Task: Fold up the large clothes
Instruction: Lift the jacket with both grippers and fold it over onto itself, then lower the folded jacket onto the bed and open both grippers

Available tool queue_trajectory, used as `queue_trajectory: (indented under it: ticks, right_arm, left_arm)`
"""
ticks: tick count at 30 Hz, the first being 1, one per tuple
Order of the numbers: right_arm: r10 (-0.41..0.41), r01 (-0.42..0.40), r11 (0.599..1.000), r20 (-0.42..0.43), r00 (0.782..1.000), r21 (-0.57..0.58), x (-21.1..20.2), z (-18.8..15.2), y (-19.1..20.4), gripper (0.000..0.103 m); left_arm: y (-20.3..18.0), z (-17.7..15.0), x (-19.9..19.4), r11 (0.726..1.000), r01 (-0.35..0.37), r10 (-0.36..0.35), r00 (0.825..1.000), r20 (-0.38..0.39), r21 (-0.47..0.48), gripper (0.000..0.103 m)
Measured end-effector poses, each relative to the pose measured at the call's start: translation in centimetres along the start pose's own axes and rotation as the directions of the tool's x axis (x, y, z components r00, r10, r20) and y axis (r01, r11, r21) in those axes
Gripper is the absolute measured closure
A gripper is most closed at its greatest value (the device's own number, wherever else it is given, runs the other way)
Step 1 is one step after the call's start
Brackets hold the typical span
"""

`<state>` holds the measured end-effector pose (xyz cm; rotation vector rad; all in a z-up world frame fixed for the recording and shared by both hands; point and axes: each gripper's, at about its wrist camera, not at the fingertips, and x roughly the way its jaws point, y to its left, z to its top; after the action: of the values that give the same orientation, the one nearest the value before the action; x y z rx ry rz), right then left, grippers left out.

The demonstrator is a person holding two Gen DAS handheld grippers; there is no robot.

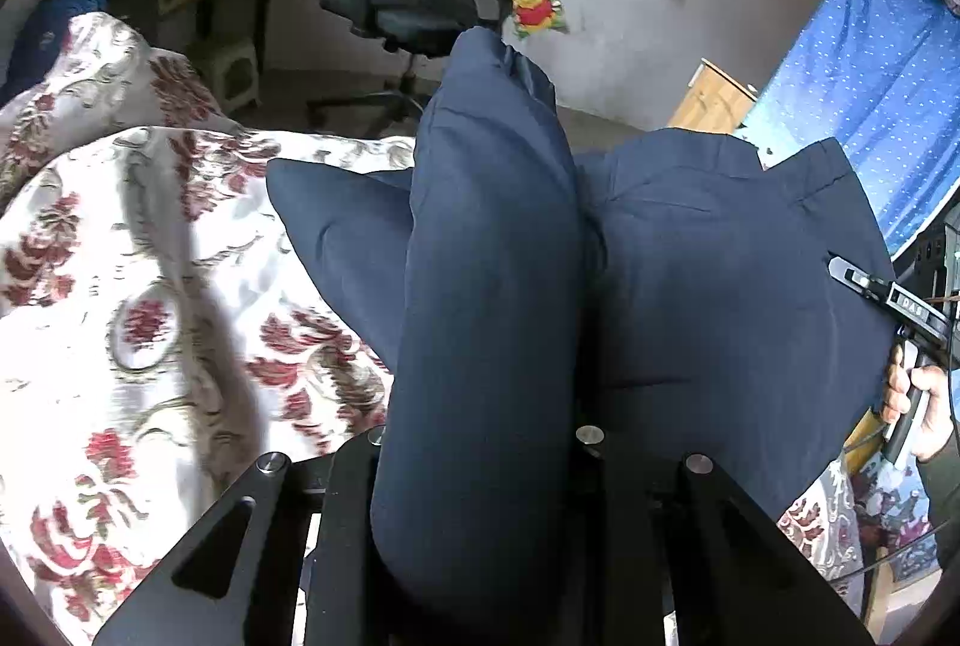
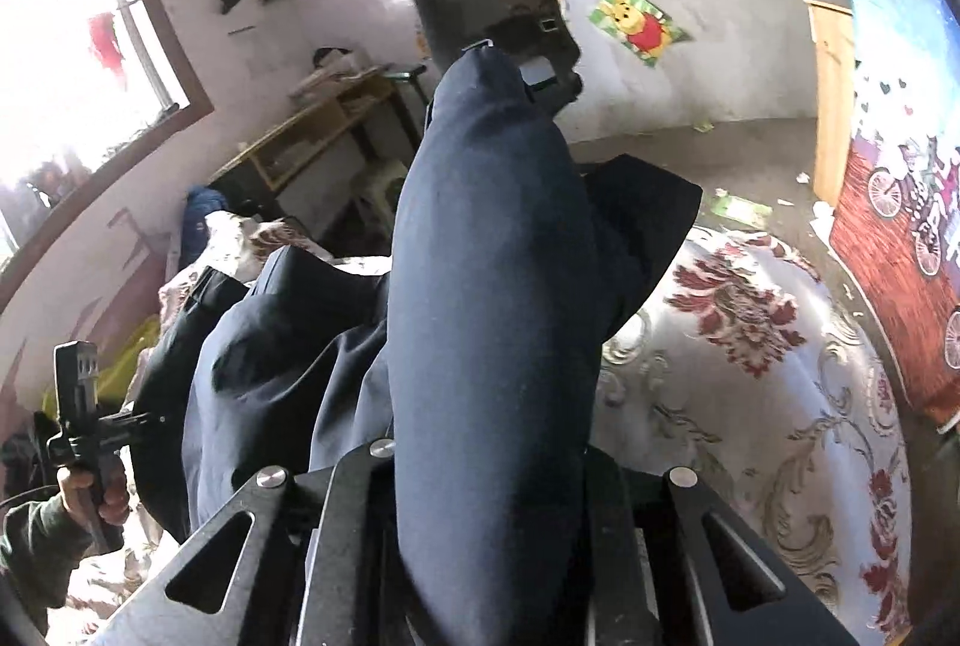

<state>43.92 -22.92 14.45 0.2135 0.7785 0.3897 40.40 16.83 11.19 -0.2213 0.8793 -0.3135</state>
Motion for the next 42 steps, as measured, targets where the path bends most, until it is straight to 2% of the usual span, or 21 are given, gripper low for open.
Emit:
queue_trajectory:
  ticks: [5, 8, 11, 13, 15, 17, 19, 20, 21, 28, 34, 35, 36, 37, 40, 42]
  right_arm:
    - [0.019, -0.018, 1.0, -0.024, 1.0, 0.023, 3.1, -1.2, 0.2, 0.086]
    - [-0.017, 0.018, 1.0, -0.066, 0.998, 0.022, 5.9, -2.6, 0.3, 0.085]
    - [-0.063, 0.069, 0.996, -0.102, 0.993, 0.056, 8.0, -3.8, -0.6, 0.082]
    - [-0.083, 0.093, 0.992, -0.116, 0.99, 0.085, 8.5, -4.4, -1.9, 0.076]
    - [-0.094, 0.109, 0.987, -0.125, 0.988, 0.12, 8.7, -4.9, -3.0, 0.072]
    - [-0.122, 0.141, 0.981, -0.14, 0.983, 0.133, 8.7, -5.2, -3.5, 0.063]
    - [-0.141, 0.162, 0.977, -0.151, 0.978, 0.139, 8.6, -5.3, -3.7, 0.044]
    - [-0.152, 0.174, 0.975, -0.156, 0.976, 0.138, 8.5, -5.3, -3.8, 0.039]
    - [-0.17, 0.191, 0.973, -0.157, 0.973, 0.129, 8.4, -5.3, -3.7, 0.032]
    - [-0.287, 0.289, 0.957, -0.15, 0.946, -0.006, 7.0, -6.4, -1.9, 0.027]
    - [-0.37, 0.356, 0.926, -0.105, 0.923, -0.128, 6.4, -7.1, -0.1, 0.026]
    - [-0.378, 0.363, 0.921, -0.101, 0.92, -0.144, 6.2, -7.0, 0.1, 0.024]
    - [-0.39, 0.373, 0.915, -0.096, 0.916, -0.155, 5.9, -6.7, 0.3, 0.014]
    - [-0.399, 0.382, 0.91, -0.091, 0.912, -0.163, 5.6, -6.5, 0.4, 0.008]
    - [-0.358, 0.339, 0.926, -0.099, 0.929, -0.169, 4.3, -5.1, 0.9, 0.008]
    - [-0.346, 0.331, 0.929, -0.071, 0.935, -0.165, 2.9, -4.6, 1.4, 0.007]
  left_arm:
    - [2.1, -0.9, 0.5, 0.997, -0.071, 0.07, 0.997, -0.035, -0.023, 0.083]
    - [3.6, -1.9, 1.6, 0.995, -0.08, 0.077, 0.996, -0.053, -0.057, 0.081]
    - [4.3, -2.3, 2.1, 0.993, -0.081, 0.076, 0.996, -0.055, -0.085, 0.074]
    - [4.5, -2.5, 2.5, 0.991, -0.094, 0.088, 0.994, -0.061, -0.092, 0.068]
    - [4.9, -2.4, 2.7, 0.988, -0.111, 0.104, 0.993, -0.064, -0.109, 0.057]
    - [5.3, -2.2, 2.5, 0.984, -0.119, 0.111, 0.992, -0.067, -0.132, 0.053]
    - [5.7, -2.2, 2.4, 0.978, -0.128, 0.118, 0.991, -0.07, -0.163, 0.048]
    - [5.8, -2.1, 2.2, 0.975, -0.142, 0.132, 0.989, -0.068, -0.172, 0.044]
    - [5.7, -2.2, 1.9, 0.97, -0.159, 0.15, 0.987, -0.065, -0.182, 0.041]
    - [5.1, -3.2, -1.5, 0.935, -0.244, 0.258, 0.966, 0.021, -0.256, 0.036]
    - [3.1, -3.4, -4.1, 0.943, -0.247, 0.27, 0.96, 0.08, -0.222, 0.034]
    - [2.6, -3.4, -4.3, 0.946, -0.246, 0.269, 0.96, 0.084, -0.212, 0.034]
    - [2.1, -3.5, -4.5, 0.948, -0.245, 0.266, 0.96, 0.086, -0.202, 0.034]
    - [1.6, -3.7, -4.9, 0.952, -0.239, 0.259, 0.961, 0.092, -0.189, 0.034]
    - [0.2, -4.1, -5.2, 0.96, -0.225, 0.244, 0.964, 0.106, -0.167, 0.033]
    - [-0.9, -4.3, -5.5, 0.964, -0.216, 0.235, 0.964, 0.123, -0.154, 0.033]
